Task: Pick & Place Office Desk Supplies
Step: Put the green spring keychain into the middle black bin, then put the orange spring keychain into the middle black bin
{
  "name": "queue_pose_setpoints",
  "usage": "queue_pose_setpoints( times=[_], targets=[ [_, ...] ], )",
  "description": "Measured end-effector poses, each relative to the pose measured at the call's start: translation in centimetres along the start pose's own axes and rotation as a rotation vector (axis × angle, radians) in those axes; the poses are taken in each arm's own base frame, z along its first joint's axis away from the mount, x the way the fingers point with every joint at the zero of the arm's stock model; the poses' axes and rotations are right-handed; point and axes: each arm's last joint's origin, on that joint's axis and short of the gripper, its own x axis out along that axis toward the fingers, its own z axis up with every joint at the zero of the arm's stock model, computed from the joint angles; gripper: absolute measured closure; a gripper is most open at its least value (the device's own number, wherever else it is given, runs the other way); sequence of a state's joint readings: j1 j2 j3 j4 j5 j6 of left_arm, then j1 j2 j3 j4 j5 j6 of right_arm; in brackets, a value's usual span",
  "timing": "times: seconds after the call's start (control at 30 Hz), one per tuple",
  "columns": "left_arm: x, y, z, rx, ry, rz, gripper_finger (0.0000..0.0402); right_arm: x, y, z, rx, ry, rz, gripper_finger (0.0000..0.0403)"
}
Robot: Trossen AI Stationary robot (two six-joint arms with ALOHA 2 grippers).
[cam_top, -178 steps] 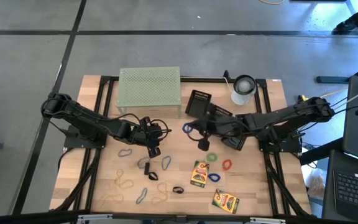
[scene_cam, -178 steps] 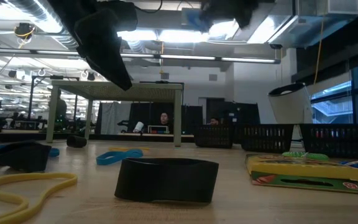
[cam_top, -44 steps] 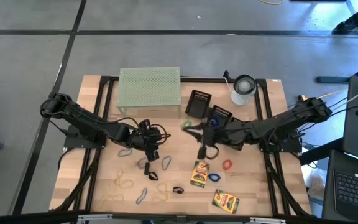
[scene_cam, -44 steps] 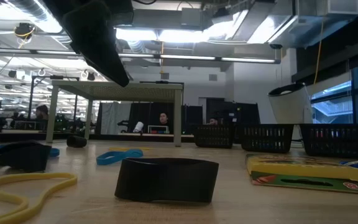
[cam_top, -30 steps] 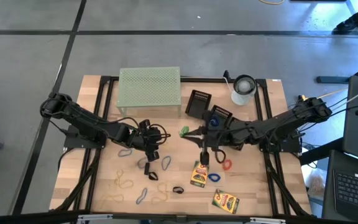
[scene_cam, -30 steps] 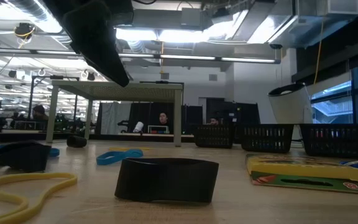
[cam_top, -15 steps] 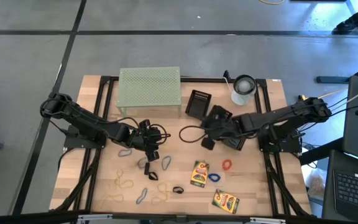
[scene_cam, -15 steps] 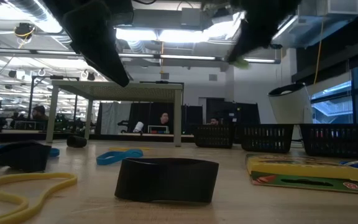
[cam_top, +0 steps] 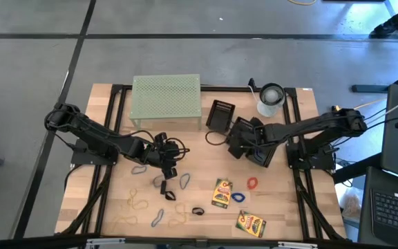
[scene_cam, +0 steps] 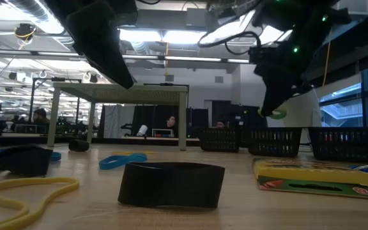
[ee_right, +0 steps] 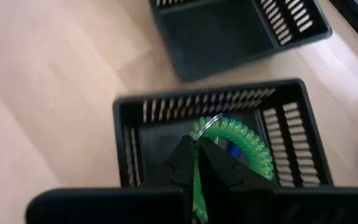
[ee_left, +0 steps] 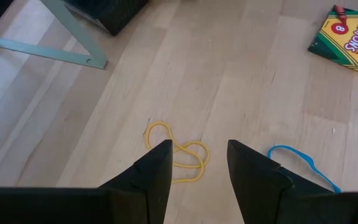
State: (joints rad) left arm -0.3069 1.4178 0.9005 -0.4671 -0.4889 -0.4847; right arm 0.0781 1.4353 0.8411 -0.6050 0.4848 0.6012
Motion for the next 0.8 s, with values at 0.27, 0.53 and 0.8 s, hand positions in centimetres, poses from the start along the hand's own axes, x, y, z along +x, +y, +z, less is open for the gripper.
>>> queue_pose_setpoints(
  times=[0.27,0.53,0.8],
  targets=[
    [0.0,0.0,0.0,0.0,0.0,0.0,0.0254,1.3,-1.4,-0.1,0.034,0.036,-0.04,0.0382],
    [0.0,0.0,0.0,0.0,0.0,0.0,0.0254,1.8,-2.0,-0.2,0.067,0.054,-0.04,0.0326],
    [0.0,0.0,0.0,0.0,0.0,0.0,0.0254,1.7,-1.8,0.2,0.068,0.036,-0.022,0.0239]
  ],
)
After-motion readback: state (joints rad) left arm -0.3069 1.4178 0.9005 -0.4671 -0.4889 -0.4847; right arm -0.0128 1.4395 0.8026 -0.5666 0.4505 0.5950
